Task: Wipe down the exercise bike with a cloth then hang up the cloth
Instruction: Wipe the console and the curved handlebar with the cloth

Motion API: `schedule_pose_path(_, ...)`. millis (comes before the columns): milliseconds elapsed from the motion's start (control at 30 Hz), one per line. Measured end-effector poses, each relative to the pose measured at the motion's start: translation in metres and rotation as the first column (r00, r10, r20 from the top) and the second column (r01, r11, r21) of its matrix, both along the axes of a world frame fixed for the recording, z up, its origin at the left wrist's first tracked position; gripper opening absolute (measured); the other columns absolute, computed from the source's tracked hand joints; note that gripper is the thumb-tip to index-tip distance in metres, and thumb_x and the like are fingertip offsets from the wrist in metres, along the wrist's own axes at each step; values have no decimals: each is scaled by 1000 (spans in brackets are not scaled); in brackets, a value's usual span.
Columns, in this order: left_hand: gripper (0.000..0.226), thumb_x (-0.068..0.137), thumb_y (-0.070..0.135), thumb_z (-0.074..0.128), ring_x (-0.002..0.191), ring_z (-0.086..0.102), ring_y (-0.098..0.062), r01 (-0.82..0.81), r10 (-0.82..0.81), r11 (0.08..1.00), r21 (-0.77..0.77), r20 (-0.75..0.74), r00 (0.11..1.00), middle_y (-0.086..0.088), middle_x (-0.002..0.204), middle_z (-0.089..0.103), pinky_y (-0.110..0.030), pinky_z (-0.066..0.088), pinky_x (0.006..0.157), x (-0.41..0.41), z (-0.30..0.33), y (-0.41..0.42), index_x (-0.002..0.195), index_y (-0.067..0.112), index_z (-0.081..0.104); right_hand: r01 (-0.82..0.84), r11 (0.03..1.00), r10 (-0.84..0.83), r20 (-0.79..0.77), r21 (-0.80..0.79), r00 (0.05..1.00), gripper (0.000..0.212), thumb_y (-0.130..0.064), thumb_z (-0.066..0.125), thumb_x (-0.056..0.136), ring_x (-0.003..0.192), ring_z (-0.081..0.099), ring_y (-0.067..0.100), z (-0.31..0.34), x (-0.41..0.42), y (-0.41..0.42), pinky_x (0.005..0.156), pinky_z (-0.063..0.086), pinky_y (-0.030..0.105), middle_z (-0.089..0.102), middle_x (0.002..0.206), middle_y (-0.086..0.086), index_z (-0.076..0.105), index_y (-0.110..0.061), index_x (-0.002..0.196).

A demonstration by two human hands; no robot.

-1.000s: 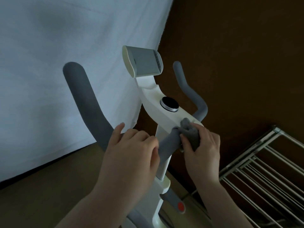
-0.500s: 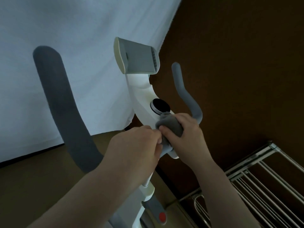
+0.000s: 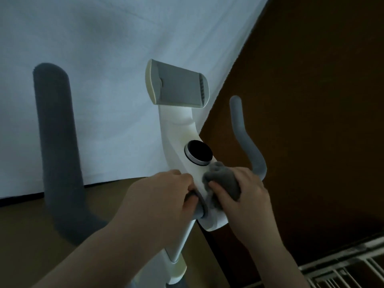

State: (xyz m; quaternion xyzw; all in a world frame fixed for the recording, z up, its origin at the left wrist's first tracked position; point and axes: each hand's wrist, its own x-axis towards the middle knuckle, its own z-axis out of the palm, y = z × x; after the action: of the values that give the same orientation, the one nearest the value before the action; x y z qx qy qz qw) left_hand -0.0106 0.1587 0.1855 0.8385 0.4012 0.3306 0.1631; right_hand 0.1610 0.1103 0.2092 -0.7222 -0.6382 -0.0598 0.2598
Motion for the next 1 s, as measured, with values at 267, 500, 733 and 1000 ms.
schedule_pose_path(267, 28, 94, 57, 33, 85, 50, -2, -78, 76, 996, -36, -70, 995, 17, 99, 50, -13, 37, 68, 9, 2, -9, 105, 35, 45, -148, 989, 149, 68, -11, 987, 32, -52, 54, 84, 94, 51, 5, -5, 7, 3, 78, 43, 24, 57, 103, -15, 64, -30, 105)
schedule_pose_path(500, 26, 91, 39, 35, 56, 42, -5, -248, 248, 968, 31, -21, 968, 12, 67, 48, -18, 25, 49, -4, 15, -27, 77, 28, 54, -282, 954, 263, 172, 98, 949, 23, -40, 61, 82, 82, 44, 6, -5, -18, 5, 73, 30, 23, 55, 90, -10, 66, -22, 95)
schedule_pose_path(733, 18, 88, 26, 51, 68, 53, -10, -244, 226, 966, 82, 181, 957, 8, 75, 60, -28, 44, 64, -60, -8, -67, 78, 19, 64, -441, 897, 435, 142, 14, 889, 43, -44, 39, 90, 65, 54, 12, -24, -57, 5, 70, 47, 25, 61, 79, -4, 66, -11, 100)
schedule_pose_path(1000, 9, 82, 15, 62, 89, 64, -9, -337, 256, 933, 127, 425, 868, 3, 91, 67, -24, 51, 81, -97, -22, -91, 78, 10, 69, -613, 780, 620, -17, 129, 785, 38, -47, 60, 77, 96, 52, -10, -23, -65, -16, 75, 41, 14, 56, 102, -25, 57, -35, 112)
